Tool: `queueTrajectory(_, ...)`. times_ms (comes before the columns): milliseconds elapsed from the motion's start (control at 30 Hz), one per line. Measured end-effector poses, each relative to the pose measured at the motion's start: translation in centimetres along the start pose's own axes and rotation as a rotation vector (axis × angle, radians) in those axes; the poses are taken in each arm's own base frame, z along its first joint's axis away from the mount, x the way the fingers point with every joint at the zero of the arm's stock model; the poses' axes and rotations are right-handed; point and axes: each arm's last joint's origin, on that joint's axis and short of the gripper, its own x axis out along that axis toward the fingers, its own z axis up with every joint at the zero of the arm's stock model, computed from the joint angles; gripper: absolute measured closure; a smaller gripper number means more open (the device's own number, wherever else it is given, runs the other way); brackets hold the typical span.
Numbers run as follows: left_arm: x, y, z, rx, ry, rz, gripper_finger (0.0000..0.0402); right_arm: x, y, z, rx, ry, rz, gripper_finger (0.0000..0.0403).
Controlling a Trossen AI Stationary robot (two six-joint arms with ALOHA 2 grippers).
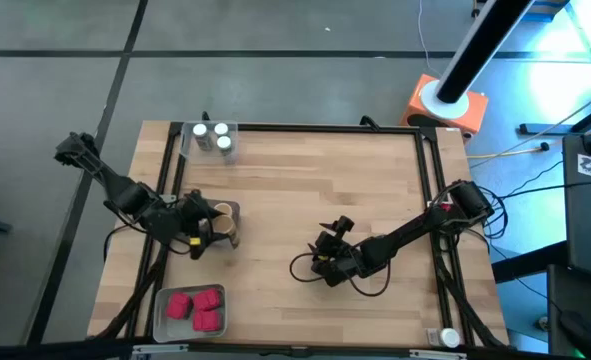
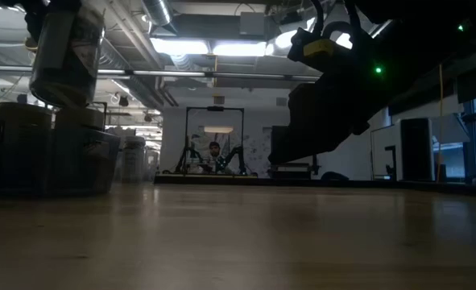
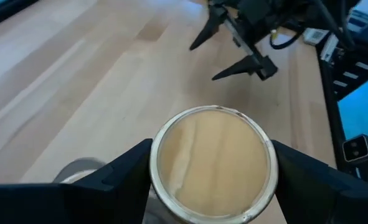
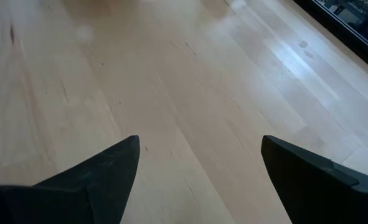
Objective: Sort spices by type
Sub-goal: Put the brown spice bottle into the black bin
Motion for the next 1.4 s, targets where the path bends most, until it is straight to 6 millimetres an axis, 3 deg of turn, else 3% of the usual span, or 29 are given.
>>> queueTrajectory(167, -1.0, 0.3, 0.3, 0.006, 0.051, 0.017, 0.0143, 0.0, 0.0, 0.0, 0.000, 0.000, 0.000, 0.0068)
queueTrajectory(533, -1.1, 1.0, -0.5, 0.061, 0.107, 0.103, 0.0143, 0.0, 0.0, 0.0, 0.001, -0.001, 0.000, 0.0068)
queueTrajectory(1200, 3.7, 1.0, -5.5, 0.204, 0.141, 0.232, 0.0143, 0.4, -0.2, 0.2, 0.017, 0.000, -0.004, 0.0068)
queueTrajectory(1400, 4.6, 0.8, -6.2, 0.216, 0.113, 0.263, 0.0143, 0.4, -0.2, 0.2, 0.017, 0.001, -0.003, 0.0068)
